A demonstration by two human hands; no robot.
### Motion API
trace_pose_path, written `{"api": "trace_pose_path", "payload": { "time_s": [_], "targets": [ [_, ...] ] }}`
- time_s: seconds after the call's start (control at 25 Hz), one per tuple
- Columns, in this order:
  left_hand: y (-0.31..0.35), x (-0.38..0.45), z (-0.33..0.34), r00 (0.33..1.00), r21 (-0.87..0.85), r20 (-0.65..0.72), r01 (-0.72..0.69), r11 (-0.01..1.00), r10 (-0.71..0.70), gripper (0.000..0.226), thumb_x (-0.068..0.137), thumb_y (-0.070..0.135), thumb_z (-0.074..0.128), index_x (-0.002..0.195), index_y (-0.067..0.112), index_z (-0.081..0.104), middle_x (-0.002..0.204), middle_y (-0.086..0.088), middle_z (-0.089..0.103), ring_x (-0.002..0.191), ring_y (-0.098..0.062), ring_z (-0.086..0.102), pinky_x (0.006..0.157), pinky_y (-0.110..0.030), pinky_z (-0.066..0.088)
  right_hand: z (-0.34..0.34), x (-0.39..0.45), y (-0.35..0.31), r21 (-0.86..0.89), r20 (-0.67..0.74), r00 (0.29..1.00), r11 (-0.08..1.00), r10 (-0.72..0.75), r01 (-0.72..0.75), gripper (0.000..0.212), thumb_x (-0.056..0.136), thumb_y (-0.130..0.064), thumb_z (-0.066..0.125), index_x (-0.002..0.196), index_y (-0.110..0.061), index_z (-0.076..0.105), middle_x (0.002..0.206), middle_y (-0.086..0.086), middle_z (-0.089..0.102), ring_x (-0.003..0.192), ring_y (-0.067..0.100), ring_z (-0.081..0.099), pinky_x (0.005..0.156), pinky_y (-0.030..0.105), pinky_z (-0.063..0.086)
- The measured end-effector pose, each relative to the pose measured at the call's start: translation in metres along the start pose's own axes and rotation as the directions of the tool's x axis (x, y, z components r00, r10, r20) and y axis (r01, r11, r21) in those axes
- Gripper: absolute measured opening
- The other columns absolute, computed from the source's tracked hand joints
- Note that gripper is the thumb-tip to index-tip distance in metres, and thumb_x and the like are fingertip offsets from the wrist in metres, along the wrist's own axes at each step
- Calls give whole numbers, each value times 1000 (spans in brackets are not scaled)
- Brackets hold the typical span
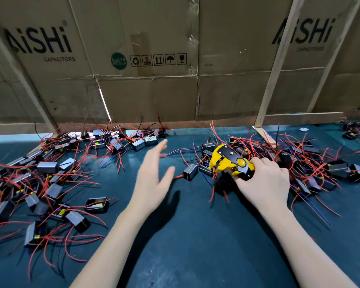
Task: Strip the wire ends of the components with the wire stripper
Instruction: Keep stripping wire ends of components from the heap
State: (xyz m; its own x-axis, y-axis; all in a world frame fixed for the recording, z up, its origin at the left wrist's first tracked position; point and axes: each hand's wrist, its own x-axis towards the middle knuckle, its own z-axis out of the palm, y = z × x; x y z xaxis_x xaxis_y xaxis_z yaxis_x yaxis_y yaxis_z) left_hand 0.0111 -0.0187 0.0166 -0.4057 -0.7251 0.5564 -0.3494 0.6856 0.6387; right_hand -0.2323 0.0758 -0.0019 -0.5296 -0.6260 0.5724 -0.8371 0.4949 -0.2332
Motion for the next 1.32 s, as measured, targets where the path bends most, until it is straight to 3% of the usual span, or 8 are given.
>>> {"api": "trace_pose_path", "payload": {
  "time_s": [0.08,0.16,0.28,0.44,0.72,0.92,1.16,1.32],
  "targets": [
    [-16,8,-24,974,311,-228,64,948,9,48,84,1,62,131,8,55,127,-11,58,113,-30,55,96,-44,42,-3,1,1,47,-42,999,999,6,-4,43,67,-49,78,75,-12,58,77,8,60,81,34,58,72,40,35],
    [-38,12,-58,901,513,-424,320,797,-88,42,75,-6,63,114,9,66,115,-18,59,106,-39,52,86,-46,39,-5,1,0,117,-106,994,993,5,7,42,66,-47,80,72,-14,55,73,6,57,76,35,57,69,39,35],
    [-69,2,-103,751,517,-568,644,563,-337,29,70,-9,64,89,12,71,107,-21,59,102,-44,50,83,-48,37,-9,1,-2,201,-178,984,979,7,30,42,68,-54,69,72,-14,56,71,3,55,74,33,55,68,37,33],
    [-89,-10,-122,684,490,-562,728,479,-465,26,75,-6,64,93,12,69,109,-26,58,99,-48,56,81,-49,44,-12,-1,-5,206,-183,983,977,-10,48,54,69,-66,47,73,-14,56,73,3,55,76,33,54,69,38,33],
    [-102,-8,-123,690,471,-607,712,521,-394,44,78,4,71,119,19,64,109,-22,63,96,-46,62,74,-48,48,-13,-3,-4,217,-176,984,974,-27,65,51,70,-66,44,71,-16,53,72,2,54,76,33,54,69,37,32],
    [-102,-7,-118,772,552,-519,631,545,-367,21,79,4,70,94,17,77,100,-20,63,89,-44,63,73,-45,49,-11,-3,-4,207,-167,985,975,-39,74,45,70,-61,53,70,-16,52,72,3,55,75,34,55,68,37,32],
    [-101,-6,-122,628,129,-720,538,833,-295,14,84,18,66,90,9,76,88,-17,73,82,-33,68,84,-40,50,-10,-3,-4,207,-157,987,976,-40,72,41,71,-55,64,70,-16,52,71,3,54,76,34,55,69,38,34],
    [-85,0,-123,497,57,-859,333,941,-124,24,88,25,63,97,7,75,88,-10,71,74,4,56,83,-20,46,-10,-2,-3,203,-139,990,978,-26,54,41,71,-47,78,71,-15,53,72,4,55,76,34,55,70,39,34]
  ]
}}
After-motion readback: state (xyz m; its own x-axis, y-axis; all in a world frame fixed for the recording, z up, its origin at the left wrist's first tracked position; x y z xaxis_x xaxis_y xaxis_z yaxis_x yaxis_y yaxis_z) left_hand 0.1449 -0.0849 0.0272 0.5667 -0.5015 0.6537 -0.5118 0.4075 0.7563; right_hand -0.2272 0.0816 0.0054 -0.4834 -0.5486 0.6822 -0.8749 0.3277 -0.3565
